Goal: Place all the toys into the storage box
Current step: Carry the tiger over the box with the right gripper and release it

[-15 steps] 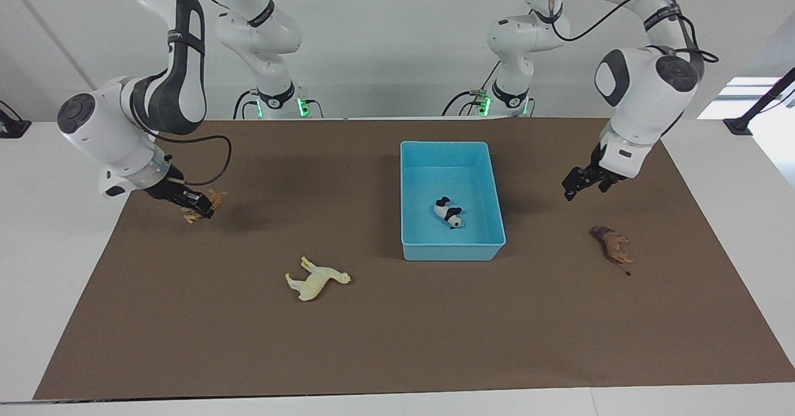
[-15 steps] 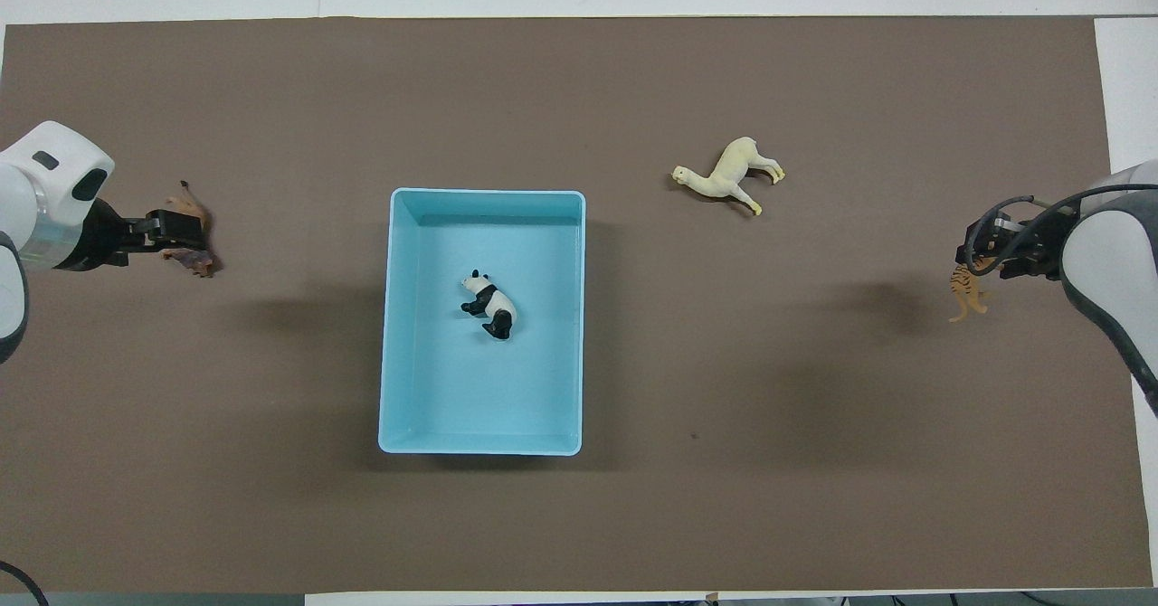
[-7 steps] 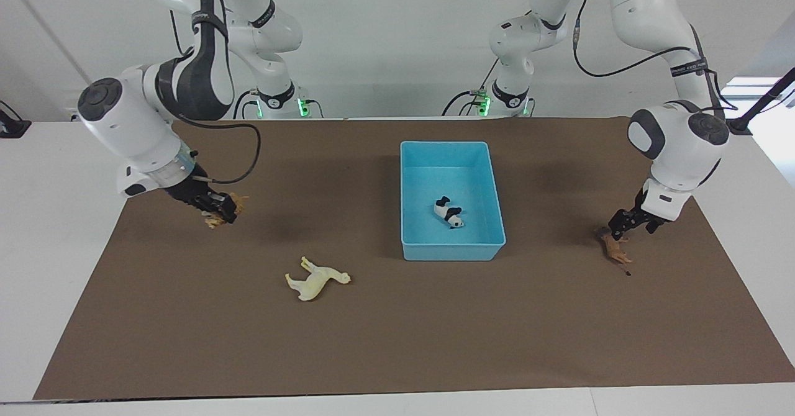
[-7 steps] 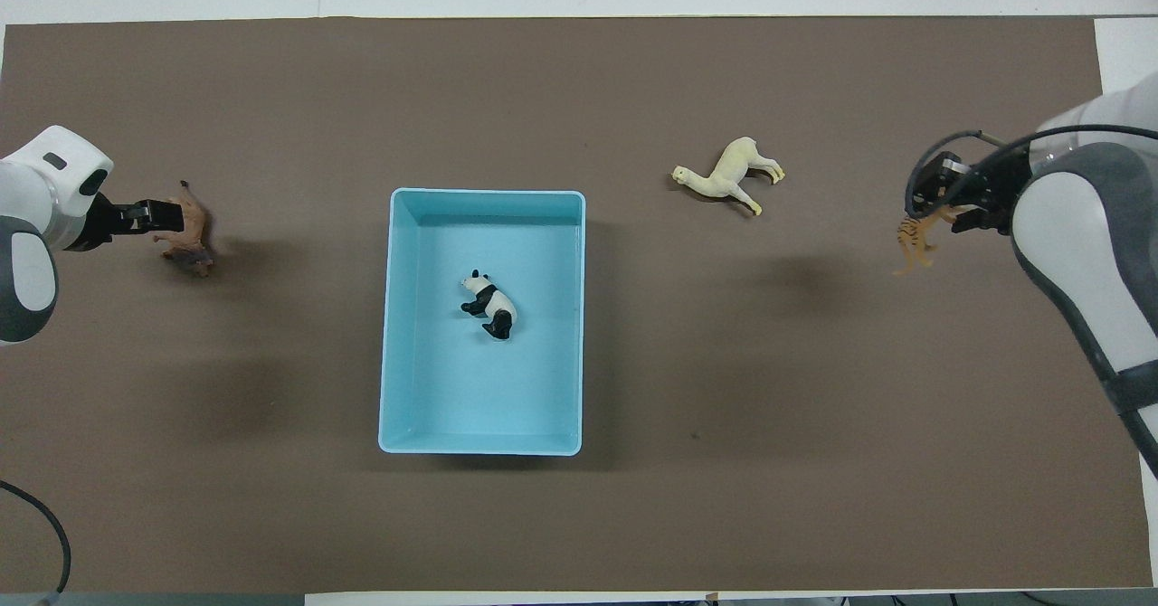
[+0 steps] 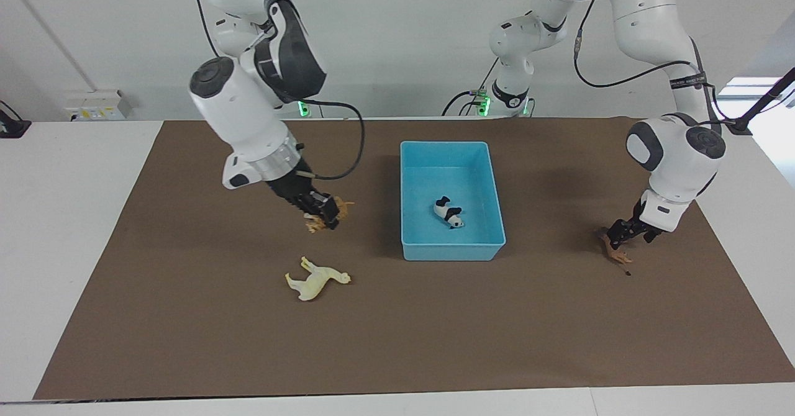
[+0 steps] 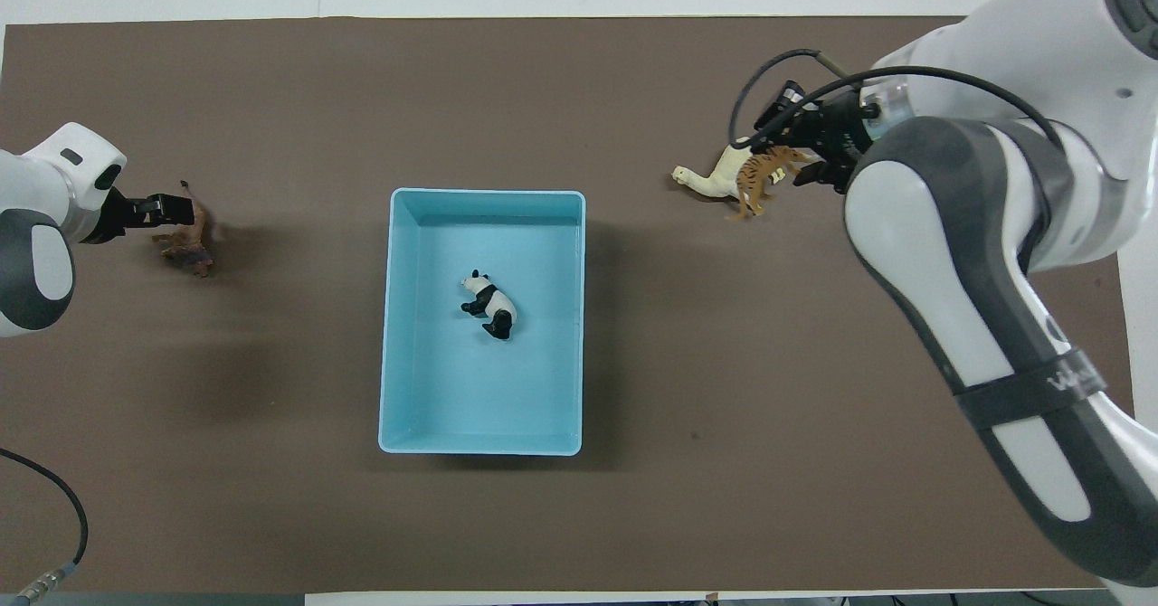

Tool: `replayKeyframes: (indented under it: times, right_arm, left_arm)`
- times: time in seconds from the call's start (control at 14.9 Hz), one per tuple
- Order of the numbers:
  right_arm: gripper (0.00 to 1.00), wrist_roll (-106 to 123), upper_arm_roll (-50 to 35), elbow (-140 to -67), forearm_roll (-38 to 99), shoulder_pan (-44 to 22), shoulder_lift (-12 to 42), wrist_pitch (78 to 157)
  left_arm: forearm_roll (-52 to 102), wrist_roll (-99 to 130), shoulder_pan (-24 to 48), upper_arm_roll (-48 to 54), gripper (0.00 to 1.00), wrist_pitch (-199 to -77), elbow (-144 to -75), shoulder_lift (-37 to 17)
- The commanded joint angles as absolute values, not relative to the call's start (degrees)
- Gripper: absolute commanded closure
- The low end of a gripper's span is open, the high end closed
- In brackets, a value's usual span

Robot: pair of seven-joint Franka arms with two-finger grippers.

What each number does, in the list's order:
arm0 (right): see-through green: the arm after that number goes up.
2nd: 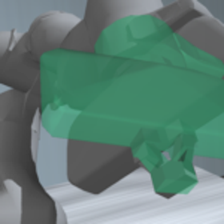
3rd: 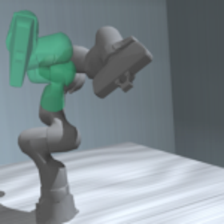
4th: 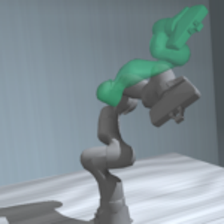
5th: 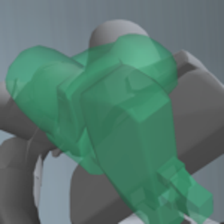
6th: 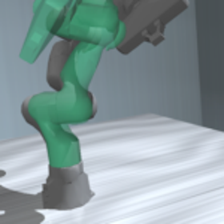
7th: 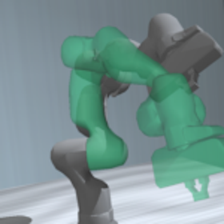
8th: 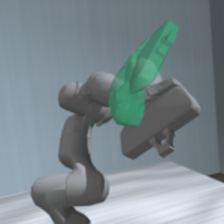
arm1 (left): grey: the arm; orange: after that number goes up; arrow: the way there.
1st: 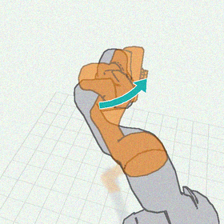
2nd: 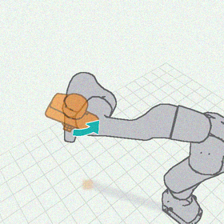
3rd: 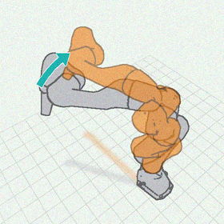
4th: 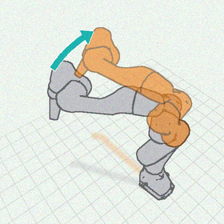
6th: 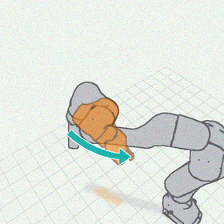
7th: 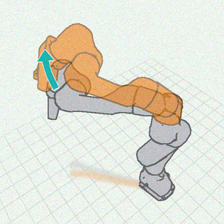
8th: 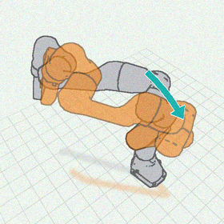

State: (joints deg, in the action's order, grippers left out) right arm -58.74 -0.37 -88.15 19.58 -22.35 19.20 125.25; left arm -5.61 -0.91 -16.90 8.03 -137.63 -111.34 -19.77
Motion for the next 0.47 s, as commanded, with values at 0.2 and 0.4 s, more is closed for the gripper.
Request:
replayKeyframes:
  times: [0.2, 0.4]
  right_arm:
    - [0.76, -78.6, 0.2, -79.3, 20.4, -35.5, 30.5, 135.9]
    - [0.0, -79.2, 0.9, -79.4, 17.9, -37.4, 30.2, 130.7]
  left_arm:
    - [-6.4, 0.4, -17.5, 8.5, 0.0, -140.2, -114.7, -19.4]
    - [-6.4, 0.7, -17.3, 8.5, 0.0, -140.4, -115.3, -19.4]
